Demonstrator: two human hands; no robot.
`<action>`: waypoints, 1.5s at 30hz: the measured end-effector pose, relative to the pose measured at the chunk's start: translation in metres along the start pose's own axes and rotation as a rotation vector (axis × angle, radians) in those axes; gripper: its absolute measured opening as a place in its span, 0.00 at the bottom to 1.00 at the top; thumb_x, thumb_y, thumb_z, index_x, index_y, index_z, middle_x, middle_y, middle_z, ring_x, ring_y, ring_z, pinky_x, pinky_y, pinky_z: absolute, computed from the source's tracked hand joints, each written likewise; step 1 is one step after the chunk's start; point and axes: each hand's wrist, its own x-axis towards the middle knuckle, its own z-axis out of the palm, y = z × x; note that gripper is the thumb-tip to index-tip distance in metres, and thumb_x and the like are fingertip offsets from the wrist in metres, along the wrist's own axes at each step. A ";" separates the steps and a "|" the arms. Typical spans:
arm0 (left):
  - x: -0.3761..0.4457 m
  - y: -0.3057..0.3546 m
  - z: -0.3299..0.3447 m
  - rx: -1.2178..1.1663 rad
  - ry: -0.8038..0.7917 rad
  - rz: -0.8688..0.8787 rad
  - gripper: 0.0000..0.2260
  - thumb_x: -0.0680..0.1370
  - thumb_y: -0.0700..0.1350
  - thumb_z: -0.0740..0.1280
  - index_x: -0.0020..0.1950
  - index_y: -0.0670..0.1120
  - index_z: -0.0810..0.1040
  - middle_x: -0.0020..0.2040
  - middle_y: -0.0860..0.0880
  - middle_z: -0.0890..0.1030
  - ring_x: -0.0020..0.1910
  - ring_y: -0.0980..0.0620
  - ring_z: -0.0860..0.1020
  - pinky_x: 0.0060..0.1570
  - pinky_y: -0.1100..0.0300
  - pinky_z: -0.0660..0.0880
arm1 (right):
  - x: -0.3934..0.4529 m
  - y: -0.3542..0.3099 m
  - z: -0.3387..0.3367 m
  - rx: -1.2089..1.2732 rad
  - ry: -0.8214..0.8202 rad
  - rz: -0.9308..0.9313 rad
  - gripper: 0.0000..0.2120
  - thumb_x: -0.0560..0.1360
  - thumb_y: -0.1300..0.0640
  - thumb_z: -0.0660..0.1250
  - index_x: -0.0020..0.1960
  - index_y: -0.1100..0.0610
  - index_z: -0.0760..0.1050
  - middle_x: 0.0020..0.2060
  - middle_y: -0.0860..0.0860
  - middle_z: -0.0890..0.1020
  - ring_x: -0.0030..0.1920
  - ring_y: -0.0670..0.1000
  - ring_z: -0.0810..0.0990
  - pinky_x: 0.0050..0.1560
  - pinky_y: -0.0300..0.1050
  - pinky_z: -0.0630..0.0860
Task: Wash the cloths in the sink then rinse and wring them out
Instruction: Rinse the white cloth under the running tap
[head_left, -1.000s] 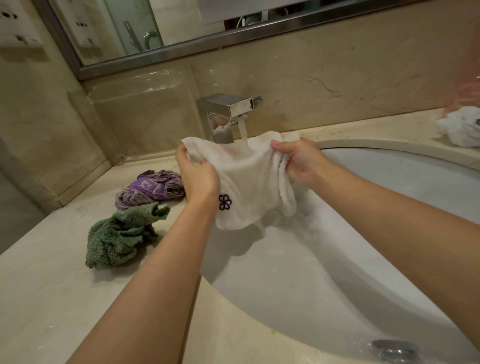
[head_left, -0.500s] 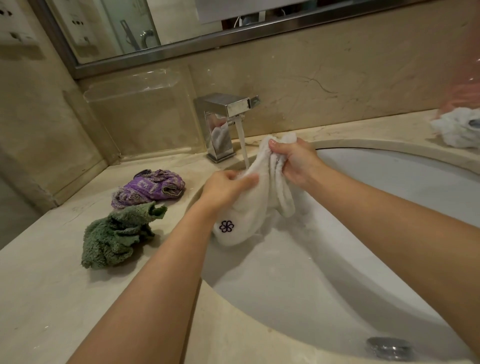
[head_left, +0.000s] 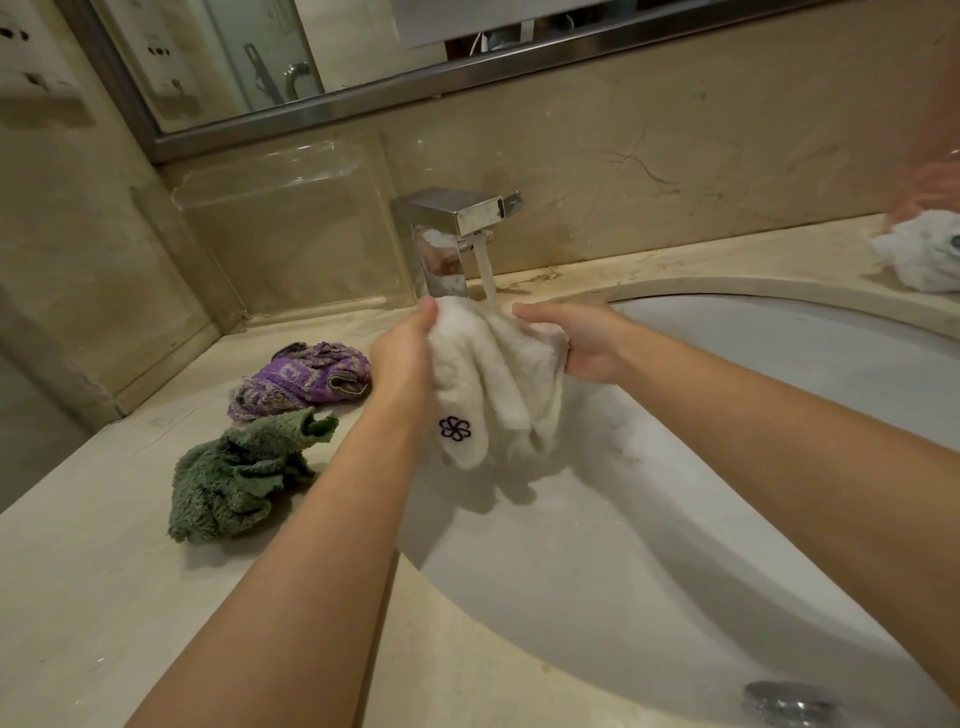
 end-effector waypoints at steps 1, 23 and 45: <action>0.002 0.001 -0.001 -0.082 -0.002 -0.011 0.17 0.76 0.53 0.69 0.52 0.40 0.81 0.45 0.44 0.85 0.45 0.45 0.84 0.56 0.47 0.78 | 0.000 0.001 -0.002 -0.029 -0.028 0.008 0.22 0.71 0.57 0.74 0.63 0.62 0.76 0.57 0.57 0.82 0.51 0.53 0.83 0.40 0.43 0.81; 0.004 0.006 -0.009 -0.603 -0.022 -0.009 0.22 0.76 0.54 0.68 0.59 0.37 0.79 0.55 0.39 0.83 0.52 0.40 0.82 0.60 0.44 0.76 | 0.002 0.006 0.011 -0.141 0.149 -0.218 0.26 0.68 0.43 0.74 0.61 0.56 0.77 0.52 0.54 0.84 0.54 0.57 0.82 0.60 0.54 0.77; -0.007 -0.002 0.011 0.164 -0.093 0.058 0.18 0.79 0.57 0.64 0.58 0.45 0.78 0.54 0.46 0.83 0.54 0.48 0.81 0.60 0.51 0.74 | -0.010 -0.005 0.022 -0.030 0.293 -0.328 0.07 0.81 0.50 0.60 0.54 0.52 0.72 0.48 0.51 0.79 0.48 0.51 0.78 0.52 0.46 0.75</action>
